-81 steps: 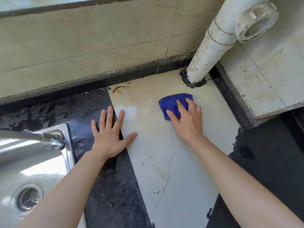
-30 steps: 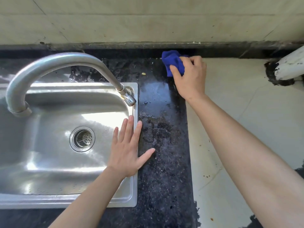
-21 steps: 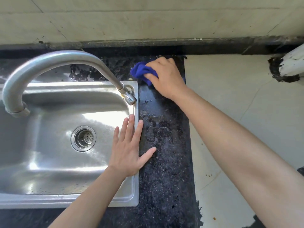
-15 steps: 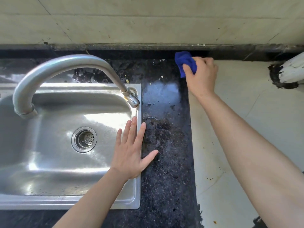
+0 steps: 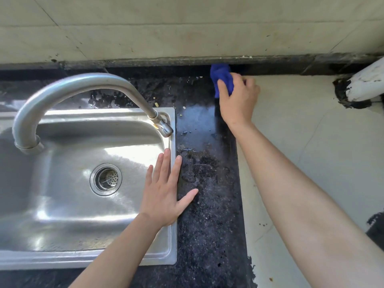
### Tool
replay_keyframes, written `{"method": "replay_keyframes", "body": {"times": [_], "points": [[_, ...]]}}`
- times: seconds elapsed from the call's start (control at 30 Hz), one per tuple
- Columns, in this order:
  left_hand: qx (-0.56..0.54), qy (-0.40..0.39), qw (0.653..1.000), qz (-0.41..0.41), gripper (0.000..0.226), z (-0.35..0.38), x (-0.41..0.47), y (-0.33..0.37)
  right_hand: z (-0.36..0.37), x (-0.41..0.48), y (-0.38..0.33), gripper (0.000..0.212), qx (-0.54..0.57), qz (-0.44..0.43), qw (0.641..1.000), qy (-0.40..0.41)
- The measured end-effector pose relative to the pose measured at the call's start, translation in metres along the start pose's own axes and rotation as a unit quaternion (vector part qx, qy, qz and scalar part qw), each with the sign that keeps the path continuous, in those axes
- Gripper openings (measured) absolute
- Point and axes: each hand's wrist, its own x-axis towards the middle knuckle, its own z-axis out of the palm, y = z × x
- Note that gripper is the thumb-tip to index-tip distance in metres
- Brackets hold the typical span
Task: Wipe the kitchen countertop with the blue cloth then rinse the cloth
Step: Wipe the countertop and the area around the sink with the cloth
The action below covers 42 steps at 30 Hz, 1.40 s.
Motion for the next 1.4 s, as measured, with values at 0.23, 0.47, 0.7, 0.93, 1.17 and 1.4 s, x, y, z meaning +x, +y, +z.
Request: {"method": "replay_keyframes", "body": {"times": [0.23, 0.47, 0.7, 0.93, 1.17, 1.4], "points": [[-0.008, 0.003, 1.000, -0.003, 0.088, 0.002, 0.001, 0.000, 0.043, -0.019, -0.098, 0.037, 0.024, -0.183, 0.958, -0.220], [-0.008, 0.001, 1.000, 0.001, 0.089, 0.001, 0.000, -0.001, -0.012, 0.009, 0.005, 0.039, 0.060, -0.058, 0.996, -0.030], [-0.011, 0.002, 1.000, -0.002, 0.088, 0.002, 0.001, -0.002, 0.036, -0.014, -0.066, 0.028, -0.018, -0.085, 0.996, -0.030], [-0.013, -0.007, 1.000, -0.006, 0.089, 0.001, -0.001, -0.001, 0.019, -0.009, -0.076, 0.038, 0.025, -0.200, 0.968, -0.147], [-0.013, 0.003, 1.000, -0.002, 0.088, 0.002, 0.002, -0.002, -0.005, 0.002, 0.017, 0.043, -0.079, -0.070, 0.994, -0.020], [-0.022, -0.006, 1.000, -0.007, 0.090, 0.000, 0.000, -0.001, -0.040, -0.103, 0.010, 0.041, 0.017, -0.183, 0.966, -0.182]]}}
